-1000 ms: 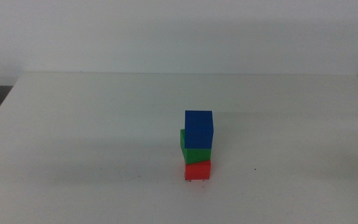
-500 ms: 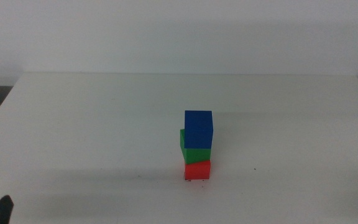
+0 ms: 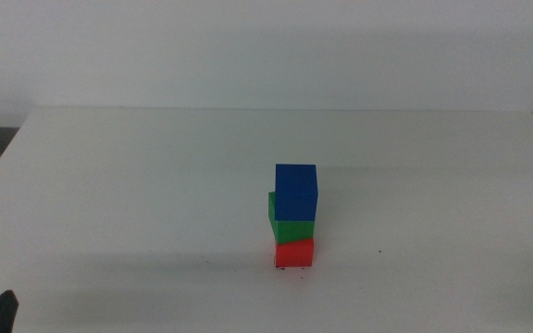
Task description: Stack red cubes first, then green, then blue cubes in a specific spot.
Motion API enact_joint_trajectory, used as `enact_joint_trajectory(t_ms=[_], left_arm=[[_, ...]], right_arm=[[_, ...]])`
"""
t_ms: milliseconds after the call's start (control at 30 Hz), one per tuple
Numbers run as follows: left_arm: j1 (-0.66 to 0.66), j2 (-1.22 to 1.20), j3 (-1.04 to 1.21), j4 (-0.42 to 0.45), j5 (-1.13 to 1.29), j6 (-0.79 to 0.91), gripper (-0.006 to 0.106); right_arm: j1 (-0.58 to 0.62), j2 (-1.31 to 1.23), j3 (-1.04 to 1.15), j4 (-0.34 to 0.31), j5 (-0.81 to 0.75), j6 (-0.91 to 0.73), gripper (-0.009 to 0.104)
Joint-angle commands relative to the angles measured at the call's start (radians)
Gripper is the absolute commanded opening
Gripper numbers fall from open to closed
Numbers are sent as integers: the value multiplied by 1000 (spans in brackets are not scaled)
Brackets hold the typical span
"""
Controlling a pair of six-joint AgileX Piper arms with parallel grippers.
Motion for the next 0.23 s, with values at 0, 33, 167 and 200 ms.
enact_joint_trajectory(t_ms=[0,33,167,200], left_arm=[[1,-4,0,15,-14,1,94],[1,-4,0,17,-14,1,94],[1,-4,0,17,-14,1,94],[1,-4,0,17,-14,1,94]], right_arm=[[-4,-5,3,-10,-9,-4,93],[-4,-5,3,-10,-9,-4,93],[-4,-5,3,-10,-9,-4,93],[-4,-5,3,-10,-9,-4,93]])
